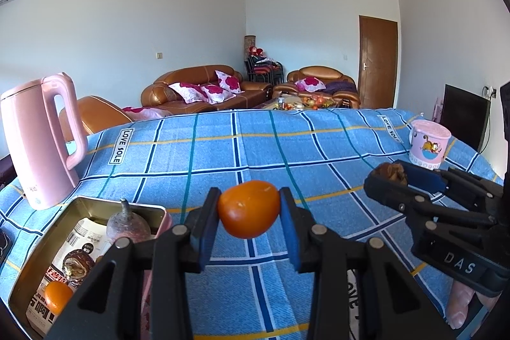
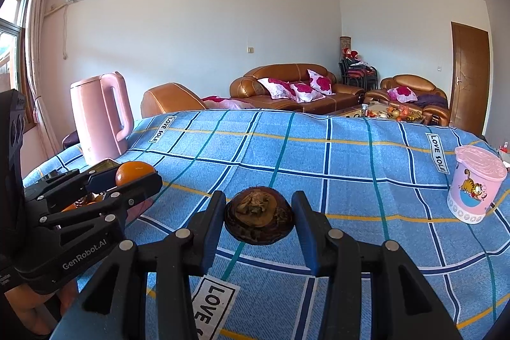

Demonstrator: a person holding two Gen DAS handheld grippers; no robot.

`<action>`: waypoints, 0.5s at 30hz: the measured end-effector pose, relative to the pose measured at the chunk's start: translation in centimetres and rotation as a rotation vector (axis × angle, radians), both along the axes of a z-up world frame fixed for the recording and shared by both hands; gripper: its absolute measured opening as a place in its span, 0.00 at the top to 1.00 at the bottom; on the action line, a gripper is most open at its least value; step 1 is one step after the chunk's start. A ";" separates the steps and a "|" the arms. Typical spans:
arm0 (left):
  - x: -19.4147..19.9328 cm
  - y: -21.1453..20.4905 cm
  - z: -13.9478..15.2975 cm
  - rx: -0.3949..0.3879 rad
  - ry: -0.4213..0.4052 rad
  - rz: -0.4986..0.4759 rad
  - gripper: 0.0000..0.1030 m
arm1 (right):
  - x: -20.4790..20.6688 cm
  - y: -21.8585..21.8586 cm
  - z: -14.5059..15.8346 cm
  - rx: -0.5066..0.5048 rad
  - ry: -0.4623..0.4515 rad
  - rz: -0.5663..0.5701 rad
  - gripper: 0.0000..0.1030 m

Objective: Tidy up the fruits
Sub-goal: 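Lift the small brown snack with the right tool while the left tool lifts the tangerine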

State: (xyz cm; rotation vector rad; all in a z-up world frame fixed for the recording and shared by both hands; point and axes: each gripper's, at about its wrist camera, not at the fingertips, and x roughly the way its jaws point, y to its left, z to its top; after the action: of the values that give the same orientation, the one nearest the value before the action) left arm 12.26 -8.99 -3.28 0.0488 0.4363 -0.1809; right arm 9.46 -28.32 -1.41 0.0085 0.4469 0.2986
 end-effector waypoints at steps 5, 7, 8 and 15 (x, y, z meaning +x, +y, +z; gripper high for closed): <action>-0.4 0.1 0.1 -0.003 -0.019 0.007 0.63 | -0.2 0.1 0.2 0.000 -0.015 -0.005 0.56; -0.5 0.2 0.1 -0.003 -0.027 0.010 0.63 | -0.4 0.0 0.3 0.000 -0.025 -0.006 0.56; -0.6 0.2 0.2 -0.003 -0.031 0.010 0.63 | -0.5 0.0 0.3 0.000 -0.030 -0.006 0.56; -1.2 0.2 0.4 0.000 -0.065 0.022 0.63 | -1.2 0.0 0.5 -0.005 -0.069 -0.009 0.56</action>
State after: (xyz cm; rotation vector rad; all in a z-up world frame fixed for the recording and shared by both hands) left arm 11.07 -8.78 -2.91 0.0498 0.3716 -0.1577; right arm 8.26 -28.27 -0.93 -0.0049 0.3791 0.2884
